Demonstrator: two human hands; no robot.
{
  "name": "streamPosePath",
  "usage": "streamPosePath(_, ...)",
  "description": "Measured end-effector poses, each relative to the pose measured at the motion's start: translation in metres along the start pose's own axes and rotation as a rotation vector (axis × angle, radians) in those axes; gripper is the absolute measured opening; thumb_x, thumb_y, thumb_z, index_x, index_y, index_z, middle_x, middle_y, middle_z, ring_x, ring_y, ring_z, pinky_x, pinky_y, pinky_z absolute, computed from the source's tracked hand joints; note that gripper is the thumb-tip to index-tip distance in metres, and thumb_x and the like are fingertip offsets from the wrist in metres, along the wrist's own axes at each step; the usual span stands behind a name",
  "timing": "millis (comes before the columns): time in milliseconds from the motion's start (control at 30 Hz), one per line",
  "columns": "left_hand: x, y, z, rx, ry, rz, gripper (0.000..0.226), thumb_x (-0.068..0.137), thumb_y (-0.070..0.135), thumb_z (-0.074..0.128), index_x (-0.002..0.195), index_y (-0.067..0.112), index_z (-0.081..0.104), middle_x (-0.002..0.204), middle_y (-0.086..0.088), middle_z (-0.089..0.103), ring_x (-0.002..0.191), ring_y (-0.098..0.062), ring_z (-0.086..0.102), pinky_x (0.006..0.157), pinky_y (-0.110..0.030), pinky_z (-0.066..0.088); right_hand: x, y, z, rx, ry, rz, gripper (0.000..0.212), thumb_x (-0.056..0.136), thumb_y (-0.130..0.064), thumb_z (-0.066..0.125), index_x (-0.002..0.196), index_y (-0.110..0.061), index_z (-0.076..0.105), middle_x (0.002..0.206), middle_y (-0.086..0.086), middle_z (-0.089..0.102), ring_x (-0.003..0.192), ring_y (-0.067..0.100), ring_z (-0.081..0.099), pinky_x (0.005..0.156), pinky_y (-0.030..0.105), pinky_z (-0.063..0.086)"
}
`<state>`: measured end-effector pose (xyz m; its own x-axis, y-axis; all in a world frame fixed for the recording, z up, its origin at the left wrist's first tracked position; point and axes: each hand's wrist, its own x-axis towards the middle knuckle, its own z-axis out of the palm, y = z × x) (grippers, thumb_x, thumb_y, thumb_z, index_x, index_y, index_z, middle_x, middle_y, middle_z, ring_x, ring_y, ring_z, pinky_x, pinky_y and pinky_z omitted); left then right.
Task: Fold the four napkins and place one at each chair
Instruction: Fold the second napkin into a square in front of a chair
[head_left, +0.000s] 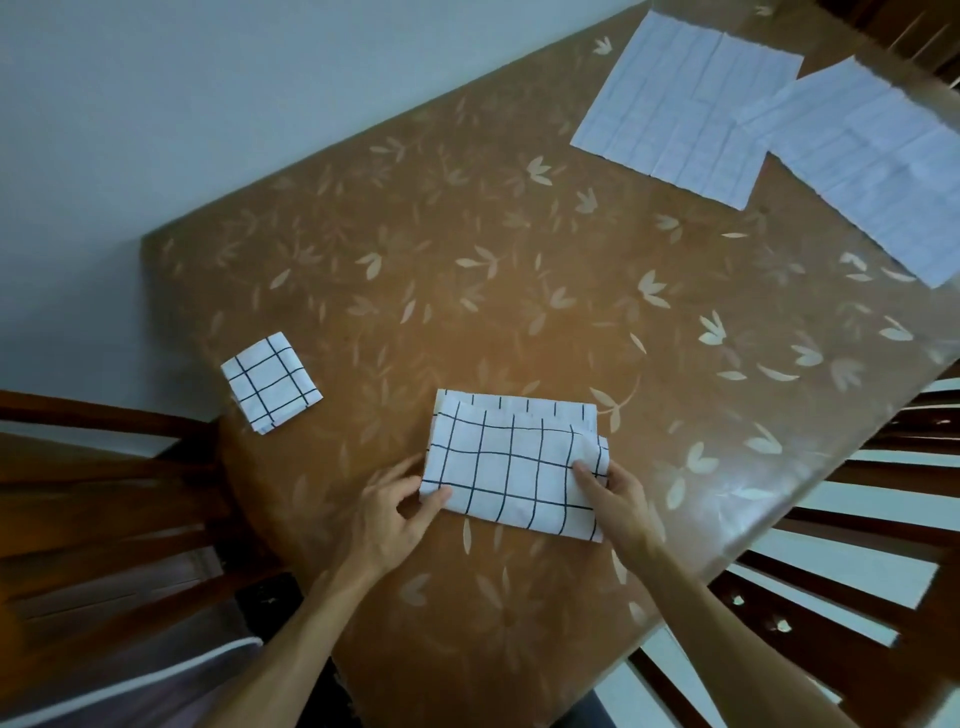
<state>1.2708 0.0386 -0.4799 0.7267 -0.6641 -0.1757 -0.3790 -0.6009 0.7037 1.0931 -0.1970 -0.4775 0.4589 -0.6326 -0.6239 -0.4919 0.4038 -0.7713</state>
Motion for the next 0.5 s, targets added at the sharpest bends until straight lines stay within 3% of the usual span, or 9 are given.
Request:
streamPosePath(67,0.003,0.008,0.004,-0.032,0.050,0.006,0.050,0.089,0.063,0.053,0.073,0.020,0.071,0.085,0.012,0.070,0.082,-0.001,0.060,0.070,-0.026,0.051,0.004,-0.004,-0.001,-0.061,0.017,-0.008,0.018,0.095,-0.027,0.062,0.111,-0.021,0.067,0.101,-0.001,0.074,0.088,0.015,0.072,0.072,0.032,0.060)
streamPosePath(133,0.007,0.013,0.005,-0.031,0.098,-0.054,0.059,0.090,0.063,0.052,0.058,0.014,0.055,0.060,0.006,0.053,0.058,-0.010,0.050,0.053,-0.029,0.041,0.007,-0.007,-0.001,-0.121,0.013,-0.020,0.017,0.096,-0.028,0.061,0.111,-0.022,0.066,0.100,-0.002,0.073,0.087,0.014,0.070,0.069,0.029,0.057)
streamPosePath(233,0.009,0.013,0.005,0.020,0.107,-0.146,0.048,0.092,0.051,0.057,0.056,0.019,0.051,0.059,0.001,0.050,0.055,-0.012,0.049,0.051,-0.031,0.040,0.013,-0.012,0.001,-0.171,0.029,-0.058,0.018,0.095,-0.027,0.061,0.112,-0.021,0.064,0.099,-0.003,0.072,0.085,0.012,0.069,0.067,0.027,0.055)
streamPosePath(367,0.006,0.011,0.003,0.024,0.013,-0.161,0.041,0.093,0.036,0.064,0.057,0.025,0.047,0.049,0.008,0.047,0.049,-0.009,0.049,0.048,-0.019,0.033,0.022,-0.018,0.006,-0.193,0.048,-0.098,0.020,0.094,-0.029,0.062,0.113,-0.026,0.062,0.099,-0.003,0.072,0.087,0.015,0.070,0.075,0.037,0.059)
streamPosePath(433,0.004,0.010,0.003,0.014,-0.040,-0.177,0.029,0.091,0.031,0.066,0.065,0.029,0.053,0.055,0.012,0.055,0.055,-0.004,0.056,0.050,-0.012,0.039,0.025,-0.019,0.007,-0.233,0.066,-0.101,0.025,0.093,-0.032,0.062,0.117,-0.025,0.060,0.102,-0.003,0.072,0.087,0.013,0.069,0.074,0.034,0.057)
streamPosePath(500,0.000,0.009,0.002,-0.076,-0.111,-0.219,0.010,0.090,0.024,0.068,0.086,0.030,0.061,0.074,0.015,0.068,0.070,0.000,0.066,0.056,-0.019,0.055,0.027,-0.020,0.009,-0.283,0.083,-0.085,0.034,0.092,-0.037,0.062,0.122,-0.024,0.056,0.105,-0.001,0.070,0.088,0.015,0.068,0.074,0.036,0.057)
